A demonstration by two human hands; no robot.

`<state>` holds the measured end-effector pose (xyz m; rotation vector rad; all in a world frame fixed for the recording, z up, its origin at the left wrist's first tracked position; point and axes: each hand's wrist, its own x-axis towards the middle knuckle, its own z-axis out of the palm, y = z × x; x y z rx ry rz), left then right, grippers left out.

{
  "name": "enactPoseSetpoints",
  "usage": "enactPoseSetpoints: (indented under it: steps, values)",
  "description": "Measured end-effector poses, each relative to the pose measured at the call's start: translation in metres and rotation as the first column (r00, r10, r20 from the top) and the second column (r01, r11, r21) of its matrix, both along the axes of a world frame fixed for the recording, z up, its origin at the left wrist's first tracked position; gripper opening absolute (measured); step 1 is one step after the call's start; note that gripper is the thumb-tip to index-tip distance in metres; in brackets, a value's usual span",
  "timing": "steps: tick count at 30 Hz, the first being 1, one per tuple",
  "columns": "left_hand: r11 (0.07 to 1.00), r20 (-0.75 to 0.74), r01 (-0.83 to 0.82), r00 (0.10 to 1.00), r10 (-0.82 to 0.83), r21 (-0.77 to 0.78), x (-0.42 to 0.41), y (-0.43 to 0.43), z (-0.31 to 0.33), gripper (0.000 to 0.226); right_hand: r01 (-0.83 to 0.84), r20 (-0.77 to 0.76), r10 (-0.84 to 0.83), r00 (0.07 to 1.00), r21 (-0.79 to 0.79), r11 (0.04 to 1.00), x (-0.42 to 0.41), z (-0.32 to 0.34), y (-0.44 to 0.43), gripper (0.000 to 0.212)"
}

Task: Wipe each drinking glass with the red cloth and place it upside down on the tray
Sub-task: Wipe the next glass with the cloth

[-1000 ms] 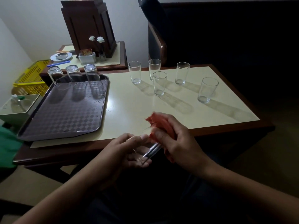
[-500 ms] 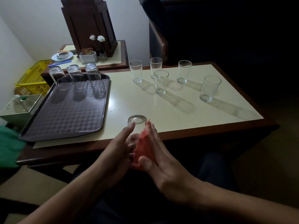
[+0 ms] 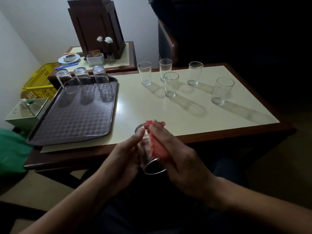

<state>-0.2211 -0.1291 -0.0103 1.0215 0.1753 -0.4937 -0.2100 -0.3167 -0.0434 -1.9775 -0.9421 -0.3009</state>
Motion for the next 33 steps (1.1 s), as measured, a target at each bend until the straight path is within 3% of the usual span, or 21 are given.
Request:
enactPoseSetpoints:
  steps: [3, 5, 7, 8, 11, 13, 15, 17, 19, 20, 23, 26, 29, 33]
  values:
    - [0.987, 0.059, -0.047, 0.998, 0.039, 0.152, 0.000, -0.002, 0.001, 0.029, 0.132, -0.253, -0.094, 0.963, 0.138, 0.982, 0.014, 0.007, -0.015, 0.050]
    - [0.972, 0.167, -0.081, 0.985, 0.044, 0.221, 0.004, 0.003, 0.002, 0.035, 0.220, -0.502, -0.035, 0.864, 0.313, 0.924, 0.020, 0.009, -0.016, 0.032]
    - [0.942, 0.322, -0.034, 0.943, -0.080, 0.335, 0.005, 0.012, 0.007, 0.053, 0.348, -0.729, 0.066, 0.681, 0.401, 0.847, 0.024, 0.010, -0.014, 0.017]
    - [0.918, 0.400, -0.015, 0.903, -0.158, 0.396, 0.005, 0.016, 0.010, 0.056, 0.377, -0.825, 0.139, 0.549, 0.392, 0.839, 0.025, 0.011, -0.015, 0.023]
    - [0.796, 0.590, -0.115, 0.735, -0.334, 0.595, 0.003, 0.025, 0.015, 0.064, 0.224, -0.945, 0.304, 0.120, 0.324, 0.919, 0.023, 0.018, -0.018, 0.044]
    - [0.657, 0.659, -0.276, 0.602, -0.451, 0.702, 0.000, 0.028, 0.018, 0.066, 0.119, -0.946, 0.319, -0.056, 0.311, 0.943, 0.021, 0.023, -0.022, 0.037]
    - [0.511, 0.694, -0.471, 0.443, -0.567, 0.719, 0.000, 0.033, 0.024, 0.064, 0.041, -0.941, 0.318, -0.119, 0.316, 0.948, 0.021, 0.027, -0.022, 0.024]
    - [0.427, 0.692, -0.579, 0.374, -0.618, 0.695, 0.000, 0.043, 0.026, 0.065, -0.023, -0.946, 0.309, -0.097, 0.313, 0.950, 0.022, 0.029, -0.023, 0.023]
    - [0.406, 0.682, -0.573, 0.427, -0.594, 0.712, -0.001, 0.048, 0.024, 0.066, -0.014, -0.946, 0.322, -0.045, 0.323, 0.946, 0.025, 0.027, -0.022, 0.027]
    - [0.435, 0.662, -0.504, 0.497, -0.561, 0.746, -0.002, 0.047, 0.021, 0.065, 0.010, -0.948, 0.316, 0.036, 0.316, 0.949, 0.026, 0.024, -0.021, 0.026]
    - [0.645, 0.505, -0.091, 0.707, -0.495, 0.759, -0.003, 0.038, 0.014, 0.054, 0.148, -0.873, 0.195, 0.446, 0.287, 0.946, 0.030, 0.014, -0.022, 0.021]
    - [0.802, 0.376, 0.026, 0.874, -0.308, 0.597, 0.002, 0.026, 0.003, 0.041, 0.151, -0.702, 0.187, 0.687, 0.390, 0.908, 0.037, 0.018, -0.028, 0.026]
    - [0.942, 0.144, 0.004, 0.988, -0.055, 0.336, 0.014, 0.021, 0.004, 0.050, 0.163, -0.582, 0.090, 0.808, 0.367, 0.916, 0.045, 0.028, -0.034, 0.025]
    - [0.939, 0.176, -0.139, 0.981, 0.086, 0.314, 0.030, 0.044, 0.012, 0.053, 0.285, -0.600, 0.020, 0.800, 0.409, 0.867, 0.059, 0.039, -0.033, 0.020]
